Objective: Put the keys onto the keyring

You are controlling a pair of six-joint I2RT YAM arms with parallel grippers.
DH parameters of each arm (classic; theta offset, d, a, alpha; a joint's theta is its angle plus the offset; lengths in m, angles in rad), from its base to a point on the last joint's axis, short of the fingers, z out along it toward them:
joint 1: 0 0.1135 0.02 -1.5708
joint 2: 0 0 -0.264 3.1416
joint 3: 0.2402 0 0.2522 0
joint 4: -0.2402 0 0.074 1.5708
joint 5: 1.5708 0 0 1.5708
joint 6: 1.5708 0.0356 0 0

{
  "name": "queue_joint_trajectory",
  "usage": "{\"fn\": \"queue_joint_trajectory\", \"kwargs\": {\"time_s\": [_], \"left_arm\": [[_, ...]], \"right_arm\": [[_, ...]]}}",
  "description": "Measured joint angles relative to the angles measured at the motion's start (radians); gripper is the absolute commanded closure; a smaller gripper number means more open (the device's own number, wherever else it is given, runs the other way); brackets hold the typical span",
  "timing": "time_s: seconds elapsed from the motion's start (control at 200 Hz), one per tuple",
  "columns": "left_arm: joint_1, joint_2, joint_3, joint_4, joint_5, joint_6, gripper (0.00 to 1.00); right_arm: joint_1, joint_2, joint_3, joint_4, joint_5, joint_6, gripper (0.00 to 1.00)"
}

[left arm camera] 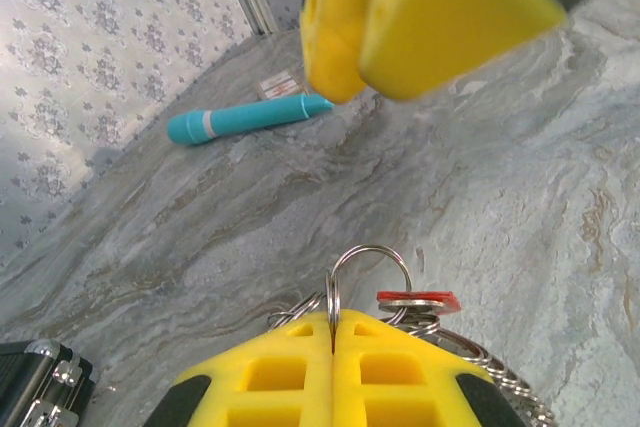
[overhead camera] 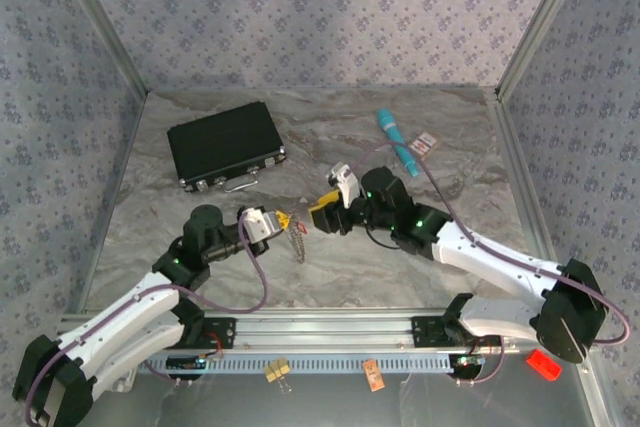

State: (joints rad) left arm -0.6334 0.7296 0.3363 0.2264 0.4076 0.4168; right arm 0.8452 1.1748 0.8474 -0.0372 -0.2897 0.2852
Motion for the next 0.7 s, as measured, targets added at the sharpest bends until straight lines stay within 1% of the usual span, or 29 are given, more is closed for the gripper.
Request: {"fn": "queue_joint_trajectory", "kwargs": {"time_s": [0.105,0.225,0.42,0.515,0.7], "left_arm": [[-0.013,0.013,0.000,0.021,0.000,-0.013,1.00],[-0.021,0.026,-0.006,0.035,0.000,-0.026,1.00],[-0.031,0.026,-0.010,0.045,0.000,-0.045,1.00],[-0.037,0.035,-0.012,0.055,0.000,-0.052,1.00],[-0.036,0.058,-0.012,0.063,0.000,-0.056,1.00]], "right_arm": [[0.000,0.043,0.067,-0.058,-0.042,0.049,0.56],[0.002,0.093,0.081,-0.097,-0.074,0.071,0.57],[0.001,0.161,0.101,-0.141,-0.113,0.071,0.62],[0.001,0.176,0.109,-0.140,-0.136,0.071,0.67],[0.000,0.183,0.109,-0.139,-0.175,0.079,0.81]]}}
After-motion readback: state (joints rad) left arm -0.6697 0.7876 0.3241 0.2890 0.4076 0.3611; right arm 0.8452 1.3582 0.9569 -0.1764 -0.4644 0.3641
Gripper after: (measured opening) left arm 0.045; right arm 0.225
